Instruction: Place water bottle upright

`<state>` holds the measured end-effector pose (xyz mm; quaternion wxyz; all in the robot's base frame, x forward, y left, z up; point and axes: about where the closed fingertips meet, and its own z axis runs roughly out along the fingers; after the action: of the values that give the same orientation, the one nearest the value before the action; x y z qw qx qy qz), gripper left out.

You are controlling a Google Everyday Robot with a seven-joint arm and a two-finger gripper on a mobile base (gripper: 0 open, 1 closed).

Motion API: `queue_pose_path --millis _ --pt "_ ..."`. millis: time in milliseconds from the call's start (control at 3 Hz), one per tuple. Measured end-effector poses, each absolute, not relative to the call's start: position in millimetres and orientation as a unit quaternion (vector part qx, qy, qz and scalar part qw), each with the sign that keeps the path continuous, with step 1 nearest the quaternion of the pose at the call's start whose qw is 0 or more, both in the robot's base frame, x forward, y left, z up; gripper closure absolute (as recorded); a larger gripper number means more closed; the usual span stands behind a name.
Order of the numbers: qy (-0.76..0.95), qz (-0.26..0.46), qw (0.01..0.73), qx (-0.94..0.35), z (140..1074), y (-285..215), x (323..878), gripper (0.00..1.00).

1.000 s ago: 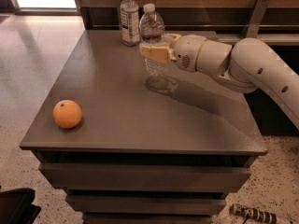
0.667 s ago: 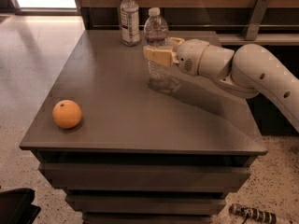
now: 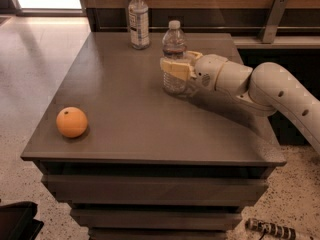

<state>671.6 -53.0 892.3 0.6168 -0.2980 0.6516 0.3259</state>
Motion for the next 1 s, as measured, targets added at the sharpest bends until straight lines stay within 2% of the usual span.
queue_pose_path --millis 333,1000 --pt "0.651 0.327 0.616 -0.299 892.7 -50.3 671.3 0.82" --pt "0.651 0.327 0.616 -0.3 892.7 -50.0 671.3 0.36"
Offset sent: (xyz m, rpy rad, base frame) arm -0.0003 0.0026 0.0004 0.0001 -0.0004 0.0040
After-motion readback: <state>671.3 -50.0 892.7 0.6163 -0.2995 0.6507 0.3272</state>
